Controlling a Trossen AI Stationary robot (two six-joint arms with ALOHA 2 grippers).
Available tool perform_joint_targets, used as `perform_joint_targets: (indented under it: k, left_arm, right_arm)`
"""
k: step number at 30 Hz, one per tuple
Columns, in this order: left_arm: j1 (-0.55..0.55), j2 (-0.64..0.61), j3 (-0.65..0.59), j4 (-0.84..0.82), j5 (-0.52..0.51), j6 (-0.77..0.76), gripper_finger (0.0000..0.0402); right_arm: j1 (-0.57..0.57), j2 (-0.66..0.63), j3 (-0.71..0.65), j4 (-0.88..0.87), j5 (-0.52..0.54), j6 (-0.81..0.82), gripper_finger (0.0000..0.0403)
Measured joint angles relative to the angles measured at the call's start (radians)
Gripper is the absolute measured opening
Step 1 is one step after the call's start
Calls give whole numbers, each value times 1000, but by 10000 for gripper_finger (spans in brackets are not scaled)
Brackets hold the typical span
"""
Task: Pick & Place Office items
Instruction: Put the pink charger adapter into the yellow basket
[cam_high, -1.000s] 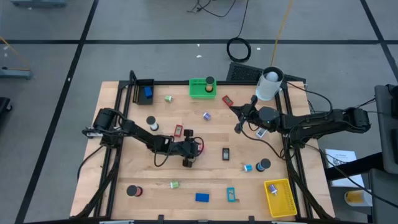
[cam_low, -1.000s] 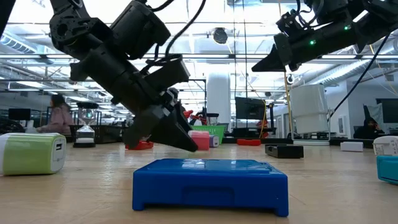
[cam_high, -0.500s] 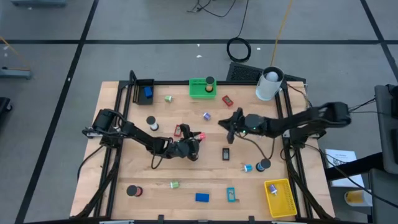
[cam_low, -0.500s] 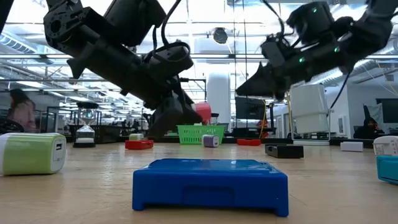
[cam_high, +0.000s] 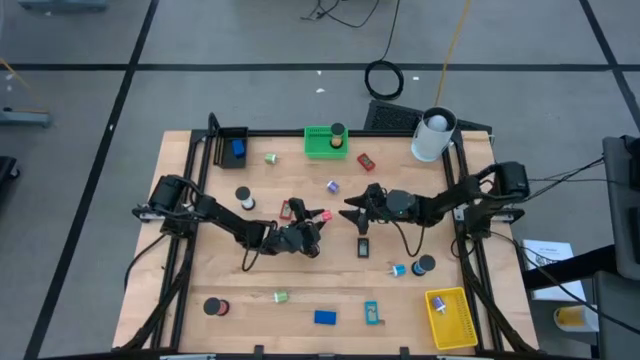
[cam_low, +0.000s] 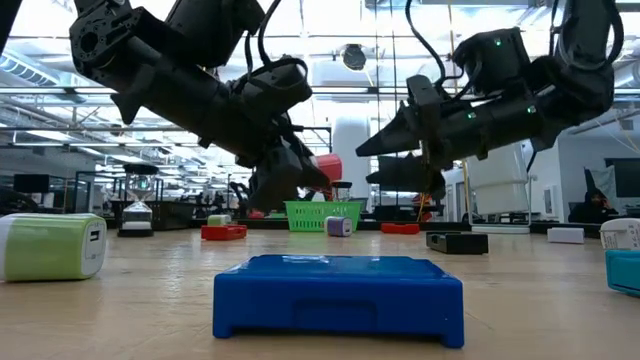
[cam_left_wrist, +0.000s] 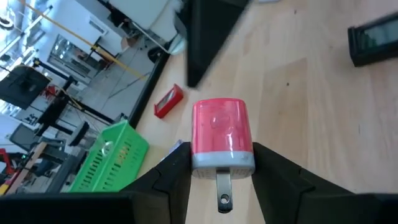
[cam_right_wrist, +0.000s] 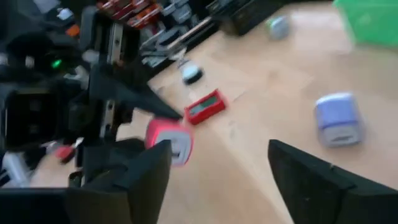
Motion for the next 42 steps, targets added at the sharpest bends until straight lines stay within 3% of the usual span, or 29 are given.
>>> perform_joint_targets:
  k: [6,25,32,36,42]
  left_arm:
    - [0,0,0,40,106,-13,149]
    - [14,0,-1,83,173,-52,149]
    - [14,0,-1,97,192,-60,149]
    - [14,0,-1,95,193,-66,149]
    - [14,0,-1,85,193,-64,150]
  right_arm:
    - [0,81,10,145,-109,36,278]
    - [42,115,48,129,-105,97,268]
    - [45,115,116,28,-104,74,265]
    - [46,115,138,-7,-105,66,237]
    - [61,115,140,-11,-102,44,150]
